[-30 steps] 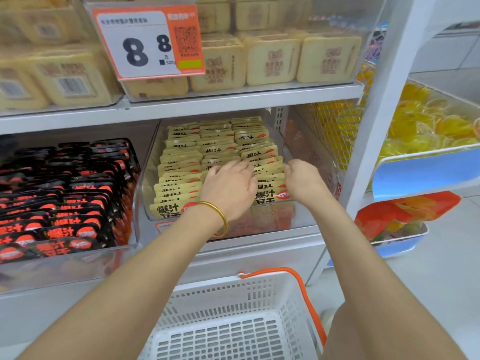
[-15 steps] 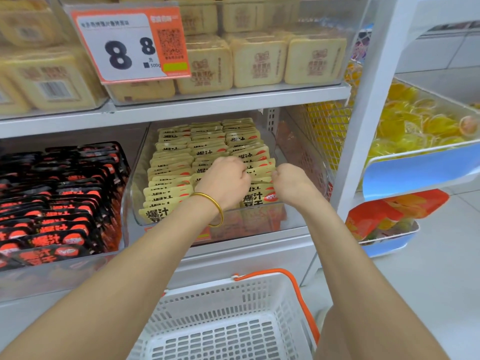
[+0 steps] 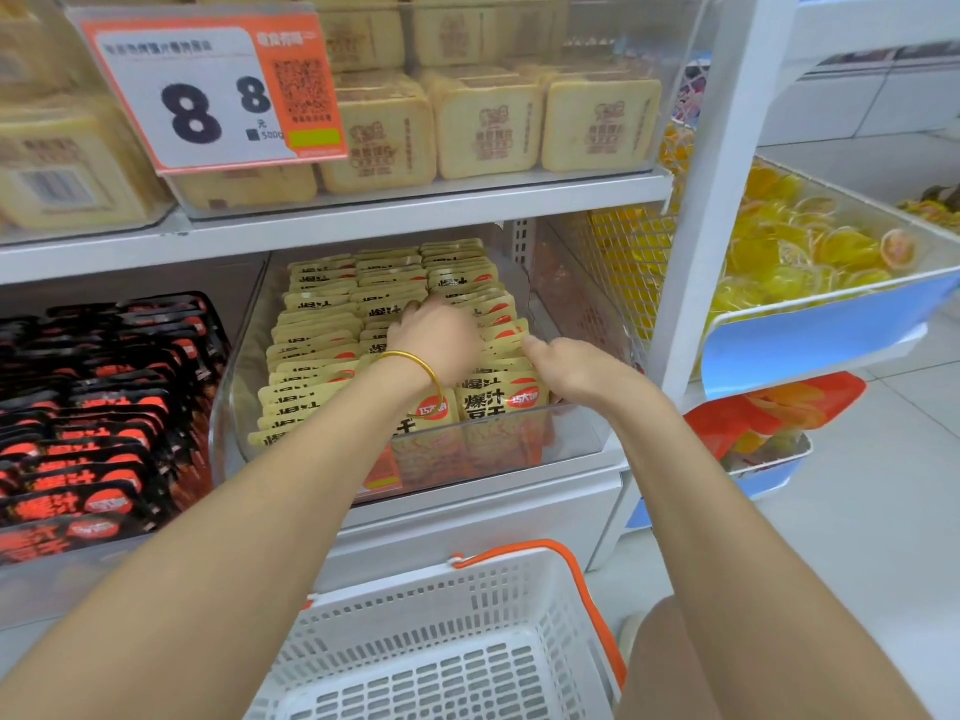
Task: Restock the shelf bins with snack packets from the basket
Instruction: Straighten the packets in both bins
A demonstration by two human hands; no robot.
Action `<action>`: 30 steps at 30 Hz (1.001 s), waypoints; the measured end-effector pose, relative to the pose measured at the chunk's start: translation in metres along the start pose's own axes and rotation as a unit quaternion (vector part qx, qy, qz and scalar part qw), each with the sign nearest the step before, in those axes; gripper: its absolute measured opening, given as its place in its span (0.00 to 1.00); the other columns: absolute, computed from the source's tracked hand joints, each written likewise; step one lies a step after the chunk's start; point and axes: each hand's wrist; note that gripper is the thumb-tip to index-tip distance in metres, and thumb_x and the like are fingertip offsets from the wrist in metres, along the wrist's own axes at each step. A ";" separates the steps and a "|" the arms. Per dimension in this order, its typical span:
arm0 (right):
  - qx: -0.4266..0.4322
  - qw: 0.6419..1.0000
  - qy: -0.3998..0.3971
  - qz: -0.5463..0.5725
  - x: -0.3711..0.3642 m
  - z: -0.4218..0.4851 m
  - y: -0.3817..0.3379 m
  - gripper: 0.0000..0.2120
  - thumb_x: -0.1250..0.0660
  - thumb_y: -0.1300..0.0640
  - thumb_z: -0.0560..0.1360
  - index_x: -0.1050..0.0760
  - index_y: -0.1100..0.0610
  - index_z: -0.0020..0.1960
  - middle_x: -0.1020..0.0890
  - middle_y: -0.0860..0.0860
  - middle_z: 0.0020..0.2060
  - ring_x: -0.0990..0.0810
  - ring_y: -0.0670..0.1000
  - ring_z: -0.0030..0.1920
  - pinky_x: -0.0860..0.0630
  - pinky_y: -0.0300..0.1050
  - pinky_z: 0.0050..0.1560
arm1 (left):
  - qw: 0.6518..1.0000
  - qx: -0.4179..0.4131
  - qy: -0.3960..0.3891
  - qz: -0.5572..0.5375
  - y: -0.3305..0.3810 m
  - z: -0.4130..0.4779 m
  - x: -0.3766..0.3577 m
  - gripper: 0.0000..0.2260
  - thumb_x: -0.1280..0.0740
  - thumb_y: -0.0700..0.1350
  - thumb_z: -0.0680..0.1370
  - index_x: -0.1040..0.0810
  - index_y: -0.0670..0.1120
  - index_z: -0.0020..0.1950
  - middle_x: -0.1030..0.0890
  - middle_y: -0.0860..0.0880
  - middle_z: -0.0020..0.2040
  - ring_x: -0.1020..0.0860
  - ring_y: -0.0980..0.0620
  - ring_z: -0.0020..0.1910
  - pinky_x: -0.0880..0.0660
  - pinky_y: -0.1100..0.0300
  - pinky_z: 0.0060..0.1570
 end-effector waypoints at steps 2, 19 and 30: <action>-0.008 1.000 -0.002 0.003 -0.002 0.001 -0.004 0.20 0.55 0.52 0.83 0.28 0.60 0.56 0.28 0.56 0.48 0.27 0.55 0.48 0.36 0.41 0.42 | 1.000 0.005 0.021 -0.015 0.001 -0.002 -0.003 0.12 0.39 0.47 0.80 0.25 0.50 0.37 0.27 0.44 0.58 0.32 0.41 0.60 0.34 0.48 0.59; 0.039 0.994 0.052 0.089 0.004 0.010 -0.004 0.10 0.47 0.60 0.78 0.31 0.59 0.41 0.26 0.54 0.41 0.29 0.54 0.44 0.36 0.43 0.37 | 0.996 -0.051 0.075 0.010 -0.011 -0.015 -0.015 0.16 0.47 0.48 0.81 0.21 0.47 0.59 0.29 0.49 0.67 0.37 0.45 0.65 0.38 0.51 0.61; -0.009 0.982 0.035 0.185 -0.014 0.021 -0.012 0.11 0.48 0.56 0.78 0.28 0.59 0.51 0.24 0.55 0.47 0.26 0.54 0.47 0.32 0.45 0.47 | 0.991 -0.107 0.072 -0.020 -0.020 -0.020 -0.020 0.16 0.47 0.43 0.81 0.21 0.45 0.61 0.29 0.55 0.69 0.37 0.50 0.67 0.39 0.55 0.65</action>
Point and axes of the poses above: each hand's wrist, its own z-axis towards the middle knuckle, its own x-axis out of the back of the hand, y = z × x
